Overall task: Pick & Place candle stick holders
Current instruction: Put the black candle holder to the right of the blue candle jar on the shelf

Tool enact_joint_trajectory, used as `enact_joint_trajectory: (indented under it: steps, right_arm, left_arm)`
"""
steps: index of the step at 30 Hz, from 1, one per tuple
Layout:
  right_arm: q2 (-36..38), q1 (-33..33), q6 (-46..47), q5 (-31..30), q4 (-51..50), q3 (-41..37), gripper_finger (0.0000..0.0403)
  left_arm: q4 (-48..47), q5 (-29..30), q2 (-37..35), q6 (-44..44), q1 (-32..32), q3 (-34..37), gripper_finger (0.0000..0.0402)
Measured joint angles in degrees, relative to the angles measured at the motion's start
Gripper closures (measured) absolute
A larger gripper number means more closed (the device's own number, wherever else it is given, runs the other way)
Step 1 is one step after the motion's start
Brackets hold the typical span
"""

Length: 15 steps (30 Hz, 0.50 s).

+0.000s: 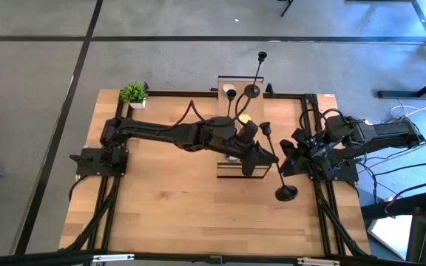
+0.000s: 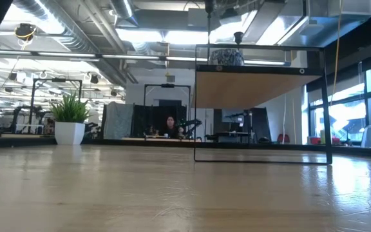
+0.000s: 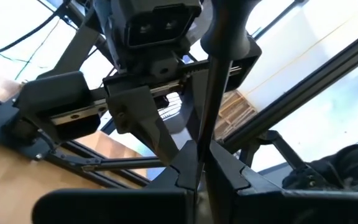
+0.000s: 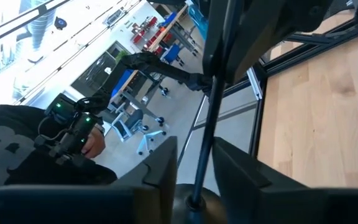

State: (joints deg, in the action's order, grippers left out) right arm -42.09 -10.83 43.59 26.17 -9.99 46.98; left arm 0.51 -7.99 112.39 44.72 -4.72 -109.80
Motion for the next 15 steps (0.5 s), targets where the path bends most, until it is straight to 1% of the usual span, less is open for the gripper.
enact_joint_trajectory:
  steps: [3,6,13,15]
  right_arm:
    - [-0.02,0.0,-0.54,0.13,0.33,-0.04,0.0323]
    - [-0.35,0.0,-0.79,1.26,1.39,-0.04,0.0327]
    - [-1.14,0.85,-0.34,3.06,1.04,-0.06,0.0293]
    - [-1.09,1.16,-0.34,3.18,1.23,-0.07,0.029]
  left_arm:
    - [0.87,-0.59,0.3,0.59,-0.01,0.0,0.0394]
    - [2.8,-0.94,1.13,1.06,-0.01,-0.11,0.0394]
    - [2.91,-0.86,2.02,1.63,-0.02,-0.07,0.0394]
    - [2.97,-0.75,2.02,1.57,0.01,-0.07,0.0394]
